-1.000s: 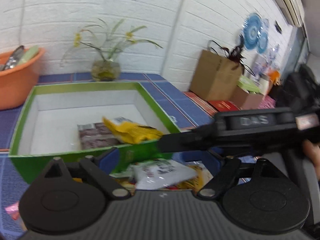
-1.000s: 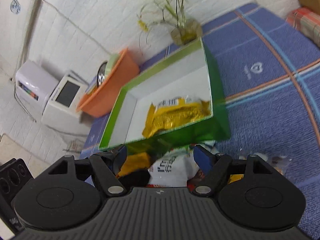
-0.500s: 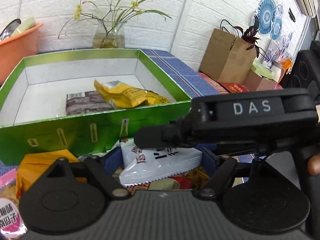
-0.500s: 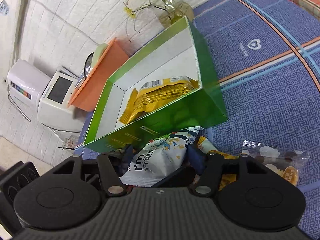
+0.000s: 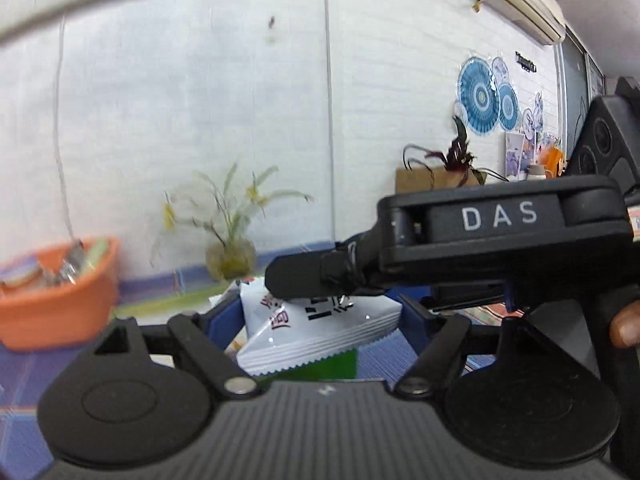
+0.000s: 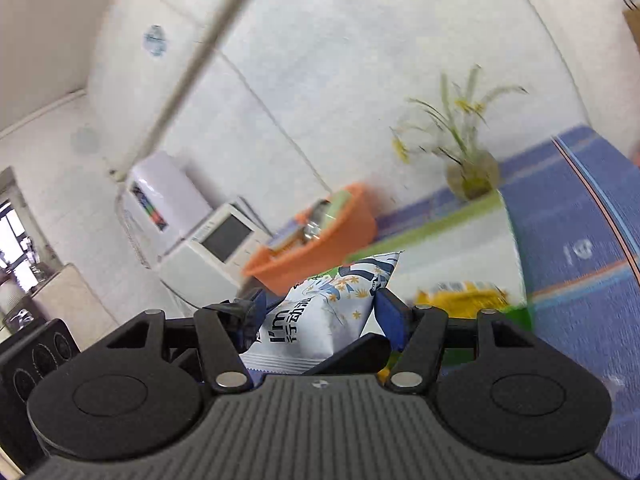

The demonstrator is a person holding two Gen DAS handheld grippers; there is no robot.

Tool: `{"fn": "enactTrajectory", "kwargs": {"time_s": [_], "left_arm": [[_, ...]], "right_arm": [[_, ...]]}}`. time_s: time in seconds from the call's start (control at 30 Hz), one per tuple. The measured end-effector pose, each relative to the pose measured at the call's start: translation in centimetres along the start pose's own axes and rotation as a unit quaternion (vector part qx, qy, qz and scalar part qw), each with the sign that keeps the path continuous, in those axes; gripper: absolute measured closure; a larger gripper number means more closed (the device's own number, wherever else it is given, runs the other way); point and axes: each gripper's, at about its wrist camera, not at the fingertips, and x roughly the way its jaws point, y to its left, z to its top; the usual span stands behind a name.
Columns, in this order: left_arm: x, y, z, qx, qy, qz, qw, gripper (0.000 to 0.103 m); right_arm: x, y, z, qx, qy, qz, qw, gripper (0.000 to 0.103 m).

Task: Organize snacks
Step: 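Grasp the white snack bag with the left gripper and place it in the green box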

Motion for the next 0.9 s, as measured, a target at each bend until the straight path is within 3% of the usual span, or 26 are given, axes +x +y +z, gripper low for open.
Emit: {"fn": "enactTrajectory", "kwargs": {"time_s": [0.07, 0.2, 0.27, 0.43, 0.53, 0.67, 0.83, 0.87, 0.9], "left_arm": [[0.0, 0.9, 0.5, 0.002, -0.004, 0.017, 0.9999, 0.026], [1.1, 4.7, 0.3, -0.067, -0.006, 0.034, 0.9972, 0.026], [2.5, 6.1, -0.1, -0.068, 0.007, 0.045, 0.9966, 0.026], [7.3, 10.0, -2.2, -0.109, 0.047, 0.032, 0.9924, 0.024], [10.3, 12.1, -4.1, -0.164, 0.083, 0.009, 0.9829, 0.023], [11.3, 14.0, -6.0, -0.21, 0.114, 0.014, 0.9708, 0.023], [9.0, 16.0, -5.1, -0.232, 0.105, 0.031, 0.9667, 0.019], [8.3, 16.3, -4.9, -0.229, 0.1, 0.036, 0.9677, 0.006], [7.5, 16.7, -4.7, -0.223, 0.089, 0.043, 0.9698, 0.004]], "right_arm": [[1.3, 1.0, 1.0, -0.035, 0.013, 0.007, 0.999, 0.003], [5.6, 1.6, 2.2, -0.067, 0.046, 0.017, 0.997, 0.003], [7.6, 1.1, 2.1, -0.07, 0.055, 0.017, 0.996, 0.003], [12.6, -2.2, 1.8, -0.036, 0.087, -0.003, 0.996, 0.003], [14.6, -5.3, 0.9, 0.03, 0.094, -0.015, 0.995, 0.001], [14.9, -7.3, -0.1, 0.081, 0.065, -0.032, 0.994, 0.0], [13.2, -7.1, 0.2, 0.084, 0.04, -0.052, 0.994, 0.0], [12.5, -6.9, 0.3, 0.08, 0.038, -0.047, 0.995, 0.0], [11.8, -6.8, 0.4, 0.079, 0.034, -0.041, 0.995, 0.0]]}}
